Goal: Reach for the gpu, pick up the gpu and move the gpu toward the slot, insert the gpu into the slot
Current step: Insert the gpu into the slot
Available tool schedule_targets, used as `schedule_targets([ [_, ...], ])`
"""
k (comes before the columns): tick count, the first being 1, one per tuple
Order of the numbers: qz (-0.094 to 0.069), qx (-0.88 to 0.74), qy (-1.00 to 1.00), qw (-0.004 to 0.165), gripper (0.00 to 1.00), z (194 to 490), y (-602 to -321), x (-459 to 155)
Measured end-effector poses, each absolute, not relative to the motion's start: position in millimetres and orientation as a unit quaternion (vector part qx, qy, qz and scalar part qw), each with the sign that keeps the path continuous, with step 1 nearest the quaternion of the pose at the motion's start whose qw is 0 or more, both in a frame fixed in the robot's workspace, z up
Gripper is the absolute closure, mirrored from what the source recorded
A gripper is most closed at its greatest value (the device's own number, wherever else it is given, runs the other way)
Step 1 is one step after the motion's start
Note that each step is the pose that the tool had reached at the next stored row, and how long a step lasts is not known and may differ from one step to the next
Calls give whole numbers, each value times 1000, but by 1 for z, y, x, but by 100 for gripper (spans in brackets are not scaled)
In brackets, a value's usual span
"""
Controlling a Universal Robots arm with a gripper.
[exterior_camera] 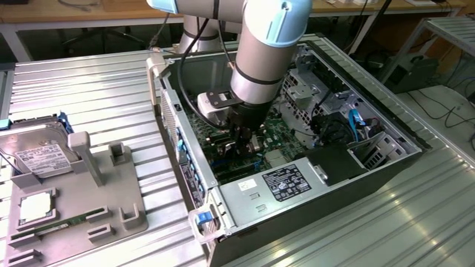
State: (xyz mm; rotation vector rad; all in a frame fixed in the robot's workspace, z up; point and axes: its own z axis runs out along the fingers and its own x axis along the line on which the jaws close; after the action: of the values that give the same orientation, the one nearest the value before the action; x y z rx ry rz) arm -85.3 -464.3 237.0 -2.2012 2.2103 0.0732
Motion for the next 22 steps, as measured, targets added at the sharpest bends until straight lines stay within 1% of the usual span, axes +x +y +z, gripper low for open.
schedule_targets([
  [7, 24, -705, 709, 12, 72, 236, -464, -86],
  [8, 23, -705, 708, 12, 71, 237, -464, -86],
  [9, 23, -705, 708, 11, 65, 239, -464, -85],
  [10, 22, -705, 708, 12, 65, 241, -464, -85],
  [15, 20, -706, 708, 14, 65, 263, -464, -85],
  [18, 18, -706, 708, 16, 65, 282, -464, -85],
  [22, 17, -706, 708, 18, 65, 287, -464, -85],
])
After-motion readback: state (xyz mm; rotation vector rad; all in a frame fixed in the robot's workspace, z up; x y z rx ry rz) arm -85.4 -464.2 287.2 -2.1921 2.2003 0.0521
